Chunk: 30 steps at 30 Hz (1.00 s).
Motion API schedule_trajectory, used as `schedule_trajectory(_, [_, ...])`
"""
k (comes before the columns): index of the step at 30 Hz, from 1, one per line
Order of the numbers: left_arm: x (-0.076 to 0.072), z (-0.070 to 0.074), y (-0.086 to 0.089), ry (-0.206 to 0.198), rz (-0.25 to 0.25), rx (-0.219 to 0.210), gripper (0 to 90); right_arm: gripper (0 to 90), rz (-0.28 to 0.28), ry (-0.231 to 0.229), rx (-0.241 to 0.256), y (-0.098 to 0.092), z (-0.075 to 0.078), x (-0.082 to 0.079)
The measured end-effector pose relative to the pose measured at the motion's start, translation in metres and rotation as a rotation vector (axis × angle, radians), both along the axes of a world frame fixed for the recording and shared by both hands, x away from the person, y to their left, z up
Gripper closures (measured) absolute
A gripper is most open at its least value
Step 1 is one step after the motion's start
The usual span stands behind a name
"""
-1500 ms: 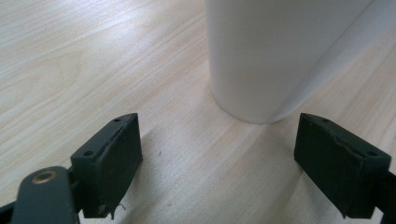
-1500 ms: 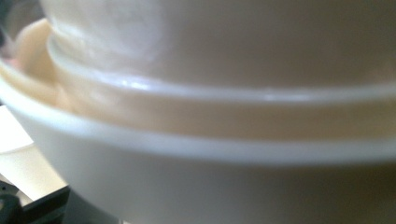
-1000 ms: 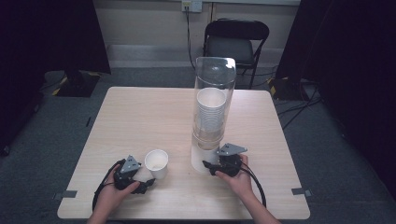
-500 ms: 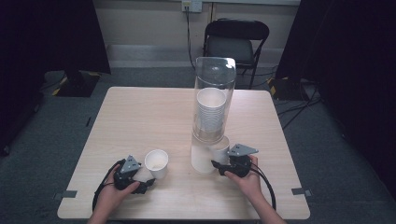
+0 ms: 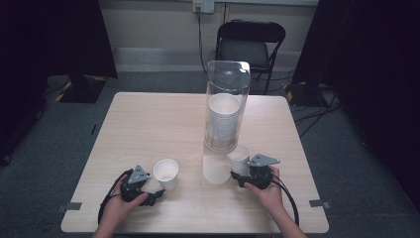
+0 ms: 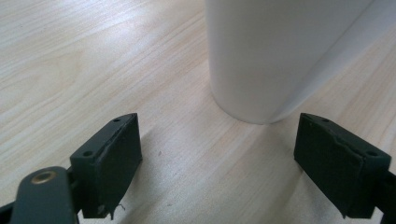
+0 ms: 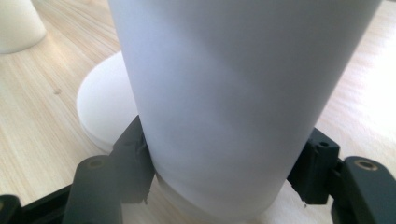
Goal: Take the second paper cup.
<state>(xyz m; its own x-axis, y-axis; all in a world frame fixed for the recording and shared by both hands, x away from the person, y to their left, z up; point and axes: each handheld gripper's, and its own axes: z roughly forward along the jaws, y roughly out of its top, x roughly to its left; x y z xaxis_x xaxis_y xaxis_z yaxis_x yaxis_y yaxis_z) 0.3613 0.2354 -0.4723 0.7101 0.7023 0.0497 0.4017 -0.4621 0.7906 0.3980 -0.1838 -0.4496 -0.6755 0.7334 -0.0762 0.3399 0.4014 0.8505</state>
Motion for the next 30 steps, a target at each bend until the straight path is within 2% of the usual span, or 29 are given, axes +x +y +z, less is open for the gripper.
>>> schedule_trajectory(4, [0.000, 0.000, 0.000, 0.000, 0.000, 0.000, 14.4, 34.6, -0.012, 0.022, -0.022, -0.007, -0.006, 0.000])
schedule_trajectory(10, [0.000, 0.000, 0.000, 0.000, 0.000, 0.001, 14.4, 34.4, -0.017, 0.034, -0.022, -0.011, -0.007, 0.001])
schedule_trajectory(17, [0.000, 0.000, 0.000, 0.000, 0.000, 0.001, 14.4, 34.1, -0.015, 0.046, -0.066, -0.011, -0.009, 0.001])
schedule_trajectory(21, [0.000, 0.000, 0.000, -0.001, 0.002, 0.001, 14.5, 34.1, -0.023, 0.050, -0.052, -0.013, -0.009, 0.001])
schedule_trajectory(27, [-0.003, 0.000, 0.000, -0.010, 0.007, 0.003, 16.0, 34.6, -0.017, 0.029, -0.042, -0.015, -0.008, -0.001])
schedule_trajectory(30, [-0.010, -0.001, 0.000, -0.017, -0.021, 0.005, 17.3, 34.8, -0.009, 0.020, -0.002, -0.019, -0.007, -0.003])
